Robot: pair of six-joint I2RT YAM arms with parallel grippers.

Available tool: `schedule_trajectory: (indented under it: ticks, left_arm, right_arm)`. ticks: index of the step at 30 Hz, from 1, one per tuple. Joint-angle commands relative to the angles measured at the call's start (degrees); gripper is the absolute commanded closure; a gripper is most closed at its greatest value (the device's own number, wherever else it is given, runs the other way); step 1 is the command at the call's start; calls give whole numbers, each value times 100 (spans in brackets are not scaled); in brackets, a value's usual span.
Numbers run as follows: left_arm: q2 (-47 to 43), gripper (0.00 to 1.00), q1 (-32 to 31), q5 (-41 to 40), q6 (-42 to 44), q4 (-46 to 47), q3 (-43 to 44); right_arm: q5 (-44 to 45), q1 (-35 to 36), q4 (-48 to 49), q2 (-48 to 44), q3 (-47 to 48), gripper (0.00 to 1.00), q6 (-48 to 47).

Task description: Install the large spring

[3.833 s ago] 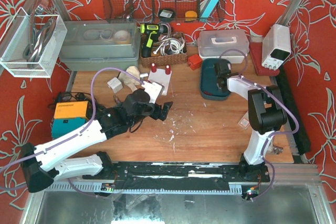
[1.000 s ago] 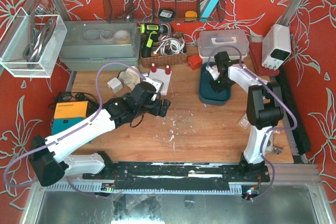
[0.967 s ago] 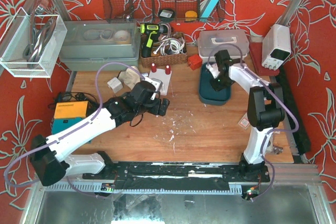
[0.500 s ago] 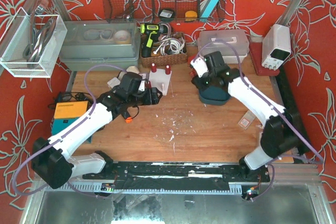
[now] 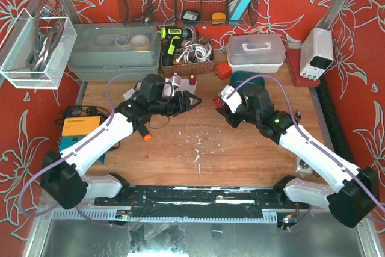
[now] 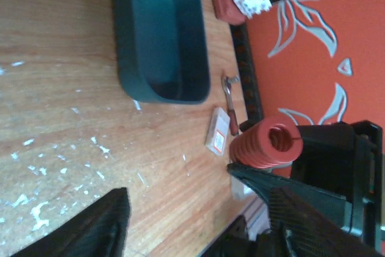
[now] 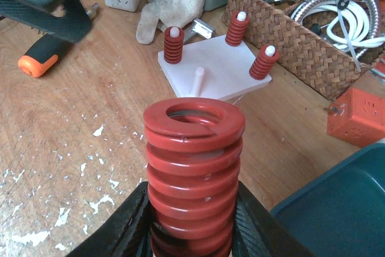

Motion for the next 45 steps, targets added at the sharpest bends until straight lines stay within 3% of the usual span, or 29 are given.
schedule_trajectory:
  ticks: [1, 9, 13, 19, 28, 33, 35, 40, 42, 45]
  left_arm:
    - [429, 31, -177, 732, -196, -44, 557]
    - [988, 26, -765, 811, -394, -33, 1071]
    - [1265, 32, -783, 1017, -428, 142, 1164]
    - [1651, 36, -782, 801, -46, -562, 1608]
    - [1886, 51, -773, 940, -363, -50, 1659]
    - [2066, 52, -773, 1099, -252, -262, 1835]
    - [2127, 60, -773, 1167, -230, -265, 1909]
    - [2258, 92, -773, 1347, -209, -296, 2115]
    - [2281, 99, -768, 1283, -104, -445, 2205]
    - [2327, 100, -733, 1106, 155, -728, 2348]
  right_arm:
    - [-57, 22, 281, -300, -244, 100, -46]
    - [-313, 39, 494, -405, -520, 100, -11]
    - [-260, 49, 548, -411, -546, 100, 43]
    - [-117, 53, 592, -490, -653, 100, 93]
    - [-41, 56, 536, -717, -824, 100, 66]
    - [-13, 63, 445, -727, -793, 100, 4]
    - [-47, 59, 449, -717, -802, 100, 8]
    - [50, 56, 424, -630, -784, 100, 106]
    - [193, 62, 331, -617, -742, 92, 178]
    - [522, 60, 120, -657, -677, 60, 461]
